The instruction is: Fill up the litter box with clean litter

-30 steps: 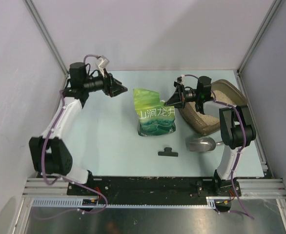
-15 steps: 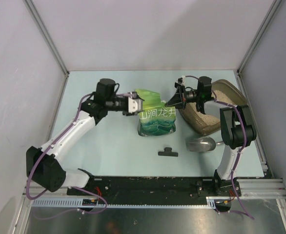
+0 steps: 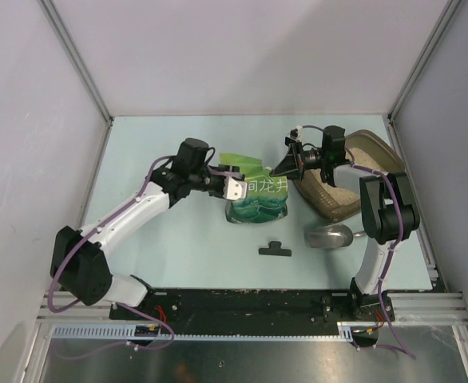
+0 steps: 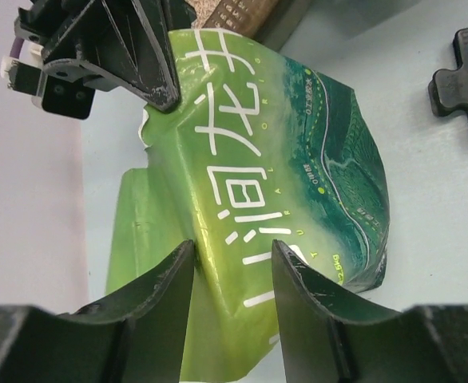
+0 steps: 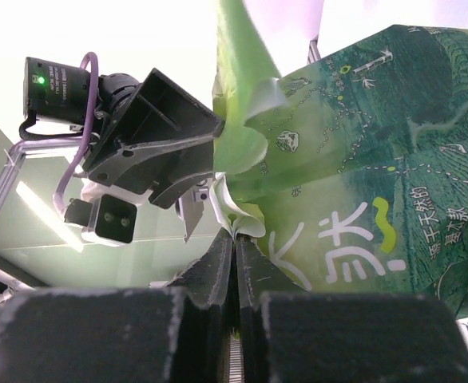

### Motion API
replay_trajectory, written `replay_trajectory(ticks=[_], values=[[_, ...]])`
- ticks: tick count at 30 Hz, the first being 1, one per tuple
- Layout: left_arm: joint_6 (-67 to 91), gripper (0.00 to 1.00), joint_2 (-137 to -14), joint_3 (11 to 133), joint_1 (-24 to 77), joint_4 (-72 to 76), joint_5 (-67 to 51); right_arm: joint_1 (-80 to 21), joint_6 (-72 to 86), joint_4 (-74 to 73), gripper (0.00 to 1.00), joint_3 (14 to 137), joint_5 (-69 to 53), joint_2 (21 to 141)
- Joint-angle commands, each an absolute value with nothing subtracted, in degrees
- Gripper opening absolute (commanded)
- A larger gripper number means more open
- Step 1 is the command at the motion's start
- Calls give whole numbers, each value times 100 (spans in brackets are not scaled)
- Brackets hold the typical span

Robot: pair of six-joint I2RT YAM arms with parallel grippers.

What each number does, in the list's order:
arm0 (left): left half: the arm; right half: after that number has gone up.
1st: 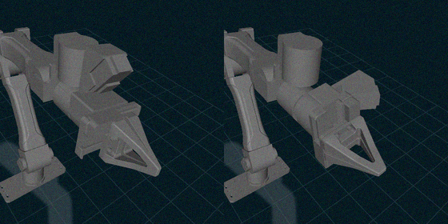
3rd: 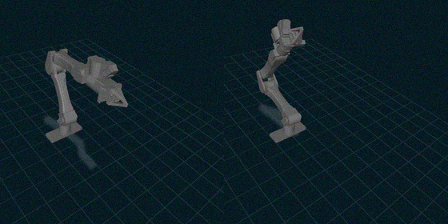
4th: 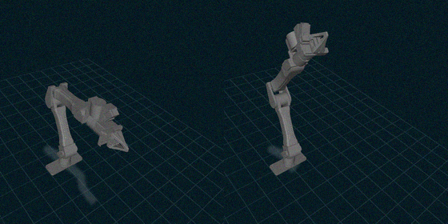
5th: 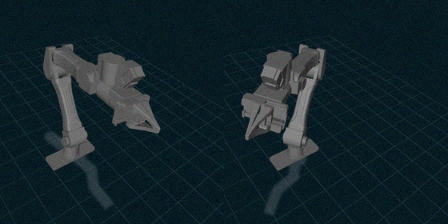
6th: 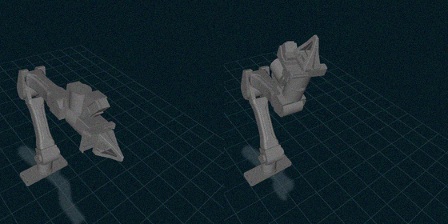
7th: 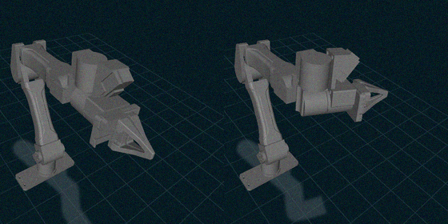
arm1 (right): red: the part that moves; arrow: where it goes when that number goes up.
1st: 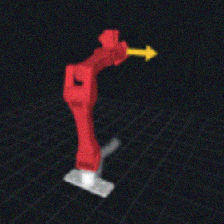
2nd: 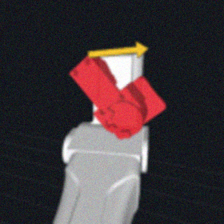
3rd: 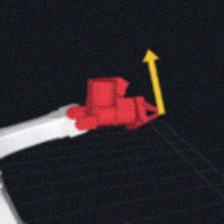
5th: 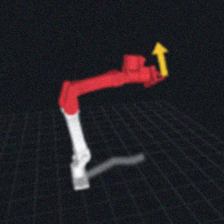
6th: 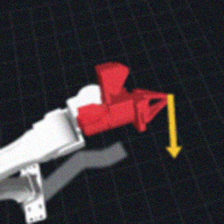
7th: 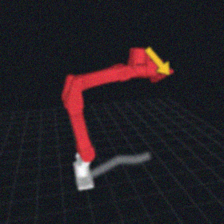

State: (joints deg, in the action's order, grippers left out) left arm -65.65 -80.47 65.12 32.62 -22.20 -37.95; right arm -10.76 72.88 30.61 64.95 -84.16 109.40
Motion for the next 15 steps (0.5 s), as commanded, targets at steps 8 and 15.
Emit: replay_trajectory(ticks=[8, 15], values=[[-6390, 45, -8455, 6838, 3278, -2188, -3454, -1178, 7154, 2980, 0, 6662, -9422, 10591], [-6047, 26, -8516, 6855, 3243, -2215, -3577, -1108, 7154, 2988, 0, 6662, -9404, 10573]])
